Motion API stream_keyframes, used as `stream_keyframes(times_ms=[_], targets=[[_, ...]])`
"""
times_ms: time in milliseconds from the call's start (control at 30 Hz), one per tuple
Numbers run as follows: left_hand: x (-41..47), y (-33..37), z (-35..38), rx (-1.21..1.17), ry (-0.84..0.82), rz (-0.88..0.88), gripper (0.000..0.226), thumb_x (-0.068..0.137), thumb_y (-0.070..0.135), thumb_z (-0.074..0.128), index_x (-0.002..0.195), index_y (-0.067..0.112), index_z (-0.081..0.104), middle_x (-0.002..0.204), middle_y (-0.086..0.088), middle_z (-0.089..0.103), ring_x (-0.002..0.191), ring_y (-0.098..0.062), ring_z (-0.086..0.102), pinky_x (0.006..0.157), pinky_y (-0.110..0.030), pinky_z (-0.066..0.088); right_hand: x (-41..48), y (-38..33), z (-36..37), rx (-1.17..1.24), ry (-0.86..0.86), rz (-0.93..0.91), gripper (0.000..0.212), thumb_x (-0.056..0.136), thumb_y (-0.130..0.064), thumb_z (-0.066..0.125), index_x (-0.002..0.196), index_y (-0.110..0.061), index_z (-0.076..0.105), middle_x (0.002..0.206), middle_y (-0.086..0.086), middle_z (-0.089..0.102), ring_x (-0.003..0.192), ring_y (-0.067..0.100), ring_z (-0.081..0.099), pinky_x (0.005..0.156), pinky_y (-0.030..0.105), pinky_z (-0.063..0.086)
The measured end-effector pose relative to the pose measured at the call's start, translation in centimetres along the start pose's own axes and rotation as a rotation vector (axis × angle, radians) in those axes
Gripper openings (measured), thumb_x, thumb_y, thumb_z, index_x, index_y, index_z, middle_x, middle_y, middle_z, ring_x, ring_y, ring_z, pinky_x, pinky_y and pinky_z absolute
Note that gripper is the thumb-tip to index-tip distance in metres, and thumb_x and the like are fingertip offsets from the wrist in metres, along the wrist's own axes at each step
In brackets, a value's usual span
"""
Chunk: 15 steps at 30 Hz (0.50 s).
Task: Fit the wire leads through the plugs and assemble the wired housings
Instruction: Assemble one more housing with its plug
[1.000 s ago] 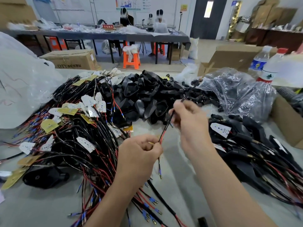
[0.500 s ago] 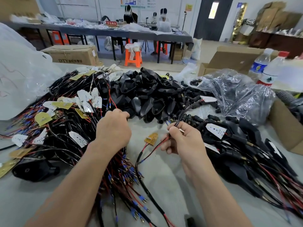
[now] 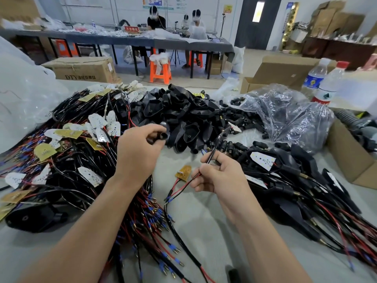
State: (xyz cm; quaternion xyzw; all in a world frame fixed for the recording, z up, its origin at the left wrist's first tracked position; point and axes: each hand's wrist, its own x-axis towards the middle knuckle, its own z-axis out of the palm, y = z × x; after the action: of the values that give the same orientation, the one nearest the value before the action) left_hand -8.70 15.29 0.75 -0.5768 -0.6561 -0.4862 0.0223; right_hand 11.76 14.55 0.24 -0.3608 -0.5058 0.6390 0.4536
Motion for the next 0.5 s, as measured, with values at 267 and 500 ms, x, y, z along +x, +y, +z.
stream_keyframes(times_ms=[267,500], targets=[[-6.5,2.9,1.3,-0.178,-0.081,-0.124,0.01,0.086,0.045,0.063,0.094,0.046,0.069,0.105,0.026,0.059,0.109,0.005,0.053,0.09,-0.006,0.036,0.1,0.1,0.4,-0.112,0.027,-0.043,0.024,0.097,0.006,0.048,0.104,-0.001,0.069,0.059,0.008,0.059,0.043,0.013,0.038,0.044,0.02,0.029],[-5.7,2.2,1.8,-0.576,-0.295,-0.534,0.035,0.089,0.062,0.047,0.095,0.041,0.074,0.094,0.007,0.078,0.092,-0.012,0.073,0.089,-0.043,0.057,-0.7,0.1,0.7,-0.295,-0.136,0.089,0.027,0.087,-0.006,0.055,0.068,-0.011,0.073,0.048,0.009,0.049,0.042,0.012,0.036,0.042,0.02,0.027]])
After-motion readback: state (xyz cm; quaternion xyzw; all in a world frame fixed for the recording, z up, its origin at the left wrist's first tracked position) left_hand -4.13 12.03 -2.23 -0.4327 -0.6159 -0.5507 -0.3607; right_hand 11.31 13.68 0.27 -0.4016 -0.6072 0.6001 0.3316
